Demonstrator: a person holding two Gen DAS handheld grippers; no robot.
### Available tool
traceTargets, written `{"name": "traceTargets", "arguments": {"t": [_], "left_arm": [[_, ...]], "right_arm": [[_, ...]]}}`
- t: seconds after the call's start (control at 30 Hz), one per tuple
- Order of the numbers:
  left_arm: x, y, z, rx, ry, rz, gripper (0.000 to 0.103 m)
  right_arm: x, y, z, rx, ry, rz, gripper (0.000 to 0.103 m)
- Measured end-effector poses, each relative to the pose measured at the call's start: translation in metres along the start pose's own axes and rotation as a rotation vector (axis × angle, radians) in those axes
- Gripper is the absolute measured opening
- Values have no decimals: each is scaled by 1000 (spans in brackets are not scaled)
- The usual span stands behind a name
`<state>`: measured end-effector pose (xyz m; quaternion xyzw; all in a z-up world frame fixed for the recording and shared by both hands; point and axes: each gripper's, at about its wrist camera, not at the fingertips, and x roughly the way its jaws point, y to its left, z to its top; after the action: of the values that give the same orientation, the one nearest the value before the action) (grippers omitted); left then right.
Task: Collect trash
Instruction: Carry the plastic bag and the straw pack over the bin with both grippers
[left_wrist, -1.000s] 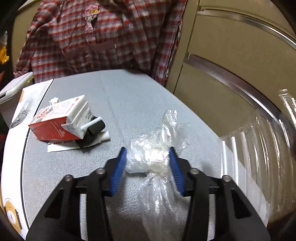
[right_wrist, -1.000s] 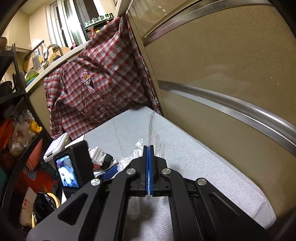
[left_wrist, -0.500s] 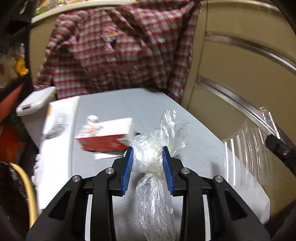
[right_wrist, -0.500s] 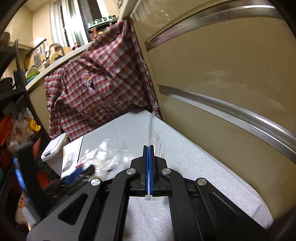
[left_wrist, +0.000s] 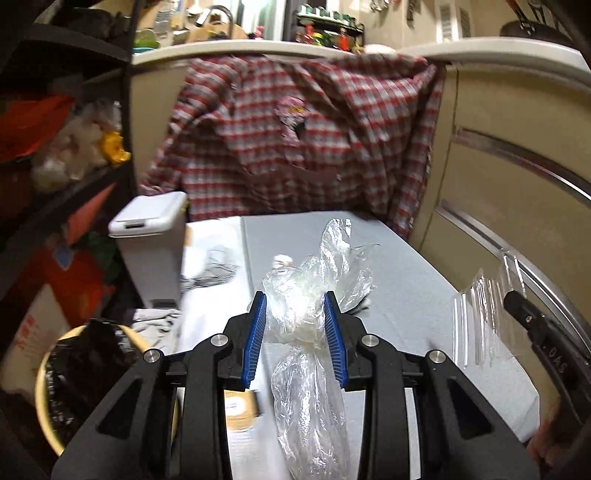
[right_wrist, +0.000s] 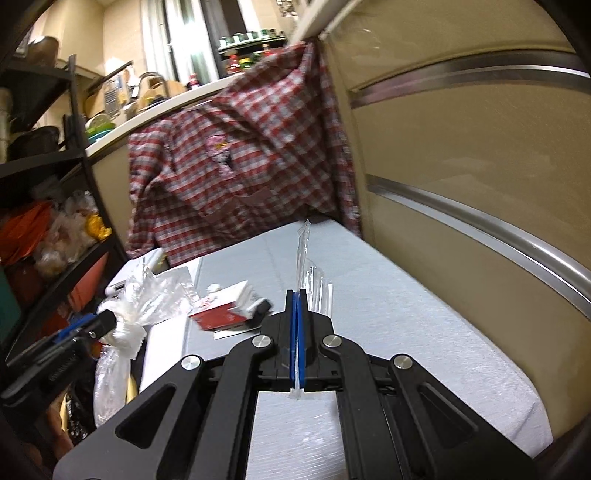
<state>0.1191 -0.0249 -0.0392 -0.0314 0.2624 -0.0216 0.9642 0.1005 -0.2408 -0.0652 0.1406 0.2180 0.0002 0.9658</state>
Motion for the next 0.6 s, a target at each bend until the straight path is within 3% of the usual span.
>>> {"name": "traceTargets", "arguments": {"t": [0.23, 0.6], "left_arm": [[-37, 50, 2, -43, -23, 101, 31], [-64, 135, 0, -106, -12, 253, 31]], "right_arm": [[-7, 50, -4, -55, 17, 117, 1], [-11, 147, -29, -205, 65, 292, 1]]}}
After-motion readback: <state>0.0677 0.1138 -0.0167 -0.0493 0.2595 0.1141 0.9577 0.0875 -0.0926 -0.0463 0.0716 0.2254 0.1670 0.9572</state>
